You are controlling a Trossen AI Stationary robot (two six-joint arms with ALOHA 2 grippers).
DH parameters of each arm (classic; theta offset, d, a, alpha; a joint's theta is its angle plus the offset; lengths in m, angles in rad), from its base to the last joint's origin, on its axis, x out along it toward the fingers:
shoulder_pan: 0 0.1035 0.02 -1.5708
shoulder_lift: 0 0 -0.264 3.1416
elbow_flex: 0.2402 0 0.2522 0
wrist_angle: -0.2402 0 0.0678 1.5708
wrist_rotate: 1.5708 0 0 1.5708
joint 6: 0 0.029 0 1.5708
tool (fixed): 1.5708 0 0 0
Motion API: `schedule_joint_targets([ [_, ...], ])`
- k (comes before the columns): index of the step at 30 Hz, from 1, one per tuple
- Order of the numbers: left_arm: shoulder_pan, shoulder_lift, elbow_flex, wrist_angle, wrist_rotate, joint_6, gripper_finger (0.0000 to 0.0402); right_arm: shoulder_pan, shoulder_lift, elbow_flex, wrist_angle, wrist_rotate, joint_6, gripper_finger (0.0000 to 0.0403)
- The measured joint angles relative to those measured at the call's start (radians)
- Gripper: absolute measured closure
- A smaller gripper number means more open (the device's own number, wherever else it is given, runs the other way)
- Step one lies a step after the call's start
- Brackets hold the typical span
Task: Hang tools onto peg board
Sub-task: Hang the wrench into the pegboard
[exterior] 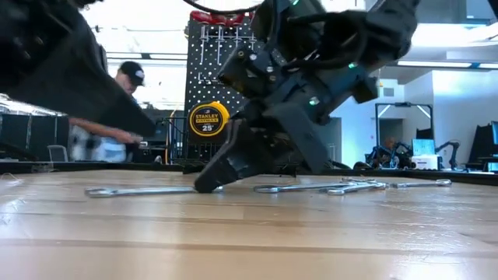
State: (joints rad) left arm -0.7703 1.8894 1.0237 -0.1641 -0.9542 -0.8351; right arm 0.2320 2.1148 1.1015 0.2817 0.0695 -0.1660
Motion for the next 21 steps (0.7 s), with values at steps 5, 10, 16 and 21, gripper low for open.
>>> schedule_joint_targets([
  [5, 0.03, 0.022, 0.0, -0.017, 0.026, -0.064, 0.0309, 0.035, -0.033, -0.003, -0.026, 0.044, -0.029, 0.0394],
  [10, 0.052, 0.022, -0.001, -0.03, 0.093, -0.068, 0.0246, 0.042, -0.066, -0.006, -0.027, 0.045, -0.034, 0.0393],
  [16, 0.059, 0.028, -0.001, -0.087, 0.094, -0.119, 0.0215, 0.05, -0.123, -0.071, 0.151, 0.038, -0.005, 0.0391],
  [21, 0.059, 0.028, -0.001, -0.111, 0.094, -0.151, 0.0213, 0.04, -0.124, -0.153, 0.246, 0.003, 0.14, 0.0365],
])
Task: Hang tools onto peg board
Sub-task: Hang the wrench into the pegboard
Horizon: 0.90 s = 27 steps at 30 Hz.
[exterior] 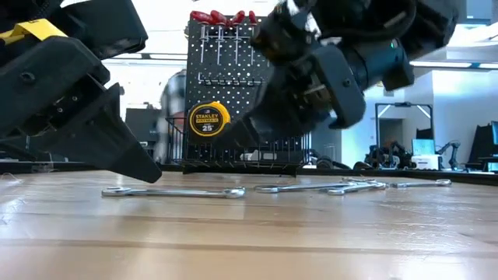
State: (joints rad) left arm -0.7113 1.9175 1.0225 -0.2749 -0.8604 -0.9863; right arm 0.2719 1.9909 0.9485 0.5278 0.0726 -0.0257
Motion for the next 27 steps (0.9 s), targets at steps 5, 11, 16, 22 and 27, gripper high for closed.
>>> schedule_joint_targets([
  [5, 0.0, 0.0, 0.0, 0.002, -0.001, -0.002, 0.0213, 0.013, 0.028, -0.038, -0.007, -0.041, 0.052, 0.0276],
  [11, 0.006, 0.0, 0.0, 0.005, -0.003, -0.002, 0.0213, 0.047, 0.102, -0.002, 0.008, -0.048, 0.047, 0.0191],
  [16, 0.011, 0.0, 0.0, 0.019, -0.002, 0.008, 0.0213, 0.044, 0.137, 0.068, -0.092, -0.048, 0.023, 0.0208],
  [22, 0.013, 0.0, 0.0, 0.093, 0.032, 0.129, 0.0213, 0.035, 0.15, 0.097, -0.157, -0.054, 0.024, 0.0262],
  [27, 0.019, -0.001, -0.027, 0.11, 0.076, 0.135, 0.0213, 0.036, 0.152, 0.096, -0.149, -0.051, 0.025, 0.0278],
])
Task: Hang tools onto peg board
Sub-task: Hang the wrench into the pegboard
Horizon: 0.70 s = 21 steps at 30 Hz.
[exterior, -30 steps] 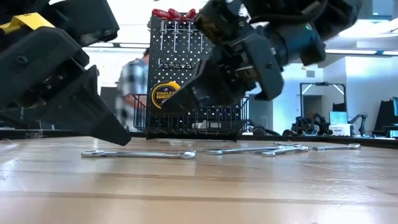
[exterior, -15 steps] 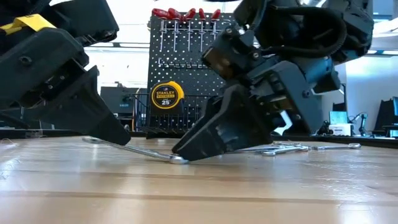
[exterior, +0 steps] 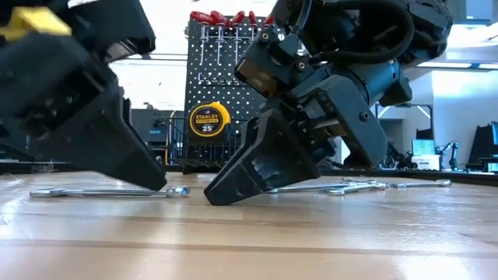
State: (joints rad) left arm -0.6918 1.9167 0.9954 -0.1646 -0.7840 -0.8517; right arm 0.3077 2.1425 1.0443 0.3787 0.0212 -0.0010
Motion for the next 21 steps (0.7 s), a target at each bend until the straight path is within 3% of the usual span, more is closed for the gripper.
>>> schedule_joint_targets([
  [7, 0.017, -0.007, -0.068, 0.022, 0.064, -0.106, 0.0218, 0.0, 0.001, -0.002, 0.036, 0.004, 0.001, 0.0255],
  [13, 0.032, -0.006, -0.13, 0.128, 0.121, -0.093, 0.0274, 0.0, 0.004, 0.001, 0.131, 0.005, 0.054, 0.024],
  [21, 0.032, -0.004, -0.132, 0.192, 0.122, -0.054, 0.0331, -0.003, -0.006, 0.06, 0.18, 0.036, 0.08, 0.0299],
])
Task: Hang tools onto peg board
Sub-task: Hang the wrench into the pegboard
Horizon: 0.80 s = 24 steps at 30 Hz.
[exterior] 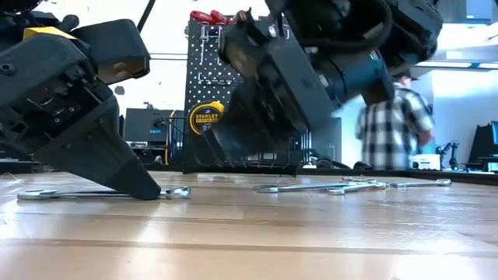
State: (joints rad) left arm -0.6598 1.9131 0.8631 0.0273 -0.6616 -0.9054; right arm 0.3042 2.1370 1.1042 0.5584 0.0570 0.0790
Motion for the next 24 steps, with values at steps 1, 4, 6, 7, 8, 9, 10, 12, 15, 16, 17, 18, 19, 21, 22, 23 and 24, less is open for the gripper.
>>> schedule_joint_targets([
  [1, 0.0, 0.001, 0.0, 0.001, -0.003, 0.0, 0.0332, 0.0, -0.002, 0.003, -0.001, 0.0, 0.006, 0.0311],
  [4, 0.0, 0.001, 0.0, 0.002, -0.006, 0.0, 0.0333, 0.0, -0.001, 0.003, -0.009, 0.0, 0.004, 0.0346],
  [6, 0.0, 0.002, 0.0, 0.007, -0.009, 0.005, 0.0334, 0.001, -0.001, 0.003, -0.008, -0.001, 0.004, 0.037],
  [7, 0.0, 0.002, -0.001, 0.012, -0.009, 0.008, 0.0334, 0.0, -0.001, 0.003, -0.008, -0.001, 0.003, 0.0382],
  [8, 0.0, 0.002, -0.001, 0.016, -0.011, 0.011, 0.0334, -0.002, -0.001, 0.004, -0.012, -0.002, 0.003, 0.0391],
  [9, 0.0, 0.003, -0.002, 0.021, -0.016, 0.014, 0.0334, -0.005, 0.011, 0.005, -0.011, -0.002, 0.003, 0.0394],
  [10, 0.0, 0.003, -0.002, 0.027, -0.022, 0.018, 0.0334, -0.007, 0.023, 0.006, -0.006, -0.003, 0.007, 0.0394],
  [12, -0.001, 0.003, -0.002, 0.042, -0.04, 0.022, 0.0334, -0.015, 0.033, 0.002, -0.016, -0.018, 0.027, 0.0389],
  [15, -0.001, 0.003, -0.002, 0.064, -0.056, 0.036, 0.0332, -0.035, 0.058, 0.007, -0.014, -0.055, 0.062, 0.0388],
  [16, -0.001, -0.002, -0.002, 0.064, -0.056, 0.045, 0.033, -0.04, 0.06, 0.008, -0.021, -0.062, 0.072, 0.039],
  [17, -0.001, -0.005, -0.002, 0.064, -0.054, 0.054, 0.0326, -0.046, 0.056, 0.011, -0.045, -0.068, 0.077, 0.0392],
  [18, -0.001, -0.01, -0.002, 0.06, -0.05, 0.057, 0.032, -0.049, 0.055, 0.01, -0.06, -0.073, 0.078, 0.0394],
  [19, -0.001, -0.019, -0.003, 0.052, -0.049, 0.058, 0.0313, -0.053, 0.055, 0.011, -0.062, -0.079, 0.078, 0.0395],
  [21, -0.005, -0.038, -0.004, 0.03, -0.043, 0.059, 0.0297, -0.057, 0.055, 0.011, -0.087, -0.085, 0.078, 0.0395],
  [22, -0.008, -0.049, -0.004, 0.011, -0.042, 0.054, 0.0289, -0.058, 0.054, 0.011, -0.093, -0.085, 0.078, 0.0395],
  [23, -0.013, -0.06, -0.005, -0.011, -0.041, 0.046, 0.028, -0.058, 0.054, 0.011, -0.096, -0.085, 0.078, 0.0395],
  [24, -0.017, -0.068, -0.005, -0.033, -0.036, 0.034, 0.0273, -0.058, 0.055, 0.011, -0.097, -0.085, 0.078, 0.0395],
])
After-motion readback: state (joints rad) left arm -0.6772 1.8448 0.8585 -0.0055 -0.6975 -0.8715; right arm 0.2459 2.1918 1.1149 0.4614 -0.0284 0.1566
